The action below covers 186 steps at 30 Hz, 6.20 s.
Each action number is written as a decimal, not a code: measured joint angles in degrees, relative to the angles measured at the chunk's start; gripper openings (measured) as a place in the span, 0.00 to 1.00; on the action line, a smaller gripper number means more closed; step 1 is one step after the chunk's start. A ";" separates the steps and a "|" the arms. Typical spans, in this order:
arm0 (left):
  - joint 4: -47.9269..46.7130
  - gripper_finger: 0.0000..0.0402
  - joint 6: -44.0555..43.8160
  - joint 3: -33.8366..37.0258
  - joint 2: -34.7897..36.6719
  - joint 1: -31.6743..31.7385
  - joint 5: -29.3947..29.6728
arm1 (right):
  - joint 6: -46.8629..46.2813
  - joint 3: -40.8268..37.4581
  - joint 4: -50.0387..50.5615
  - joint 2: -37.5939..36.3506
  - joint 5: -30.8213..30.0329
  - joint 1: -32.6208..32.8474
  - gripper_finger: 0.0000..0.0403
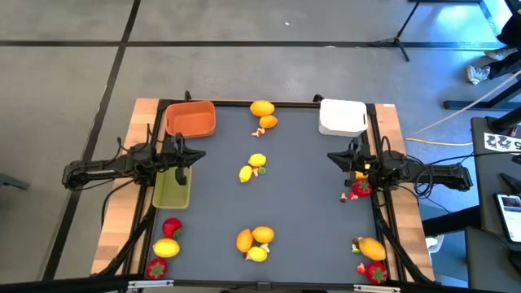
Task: Sort produce into baskets
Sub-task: Put the lemon into the white bin
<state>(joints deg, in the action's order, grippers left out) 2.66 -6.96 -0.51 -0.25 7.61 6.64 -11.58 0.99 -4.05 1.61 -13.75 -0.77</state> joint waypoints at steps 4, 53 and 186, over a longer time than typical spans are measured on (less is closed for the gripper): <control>0.64 0.02 -0.01 0.00 0.00 0.00 0.70 | -1.84 0.00 -1.37 0.02 -2.64 -0.01 0.06; 3.52 0.02 5.92 0.00 -0.28 0.05 8.00 | 13.69 43.08 -13.34 84.08 13.62 -11.26 0.06; 0.12 0.18 -4.56 -0.02 -0.26 -0.02 8.30 | 16.52 55.98 -11.98 112.22 15.13 -10.83 0.72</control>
<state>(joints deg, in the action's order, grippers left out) 2.78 -11.52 -0.54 -0.51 7.60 14.93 4.93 56.97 -16.03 113.82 1.38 -11.60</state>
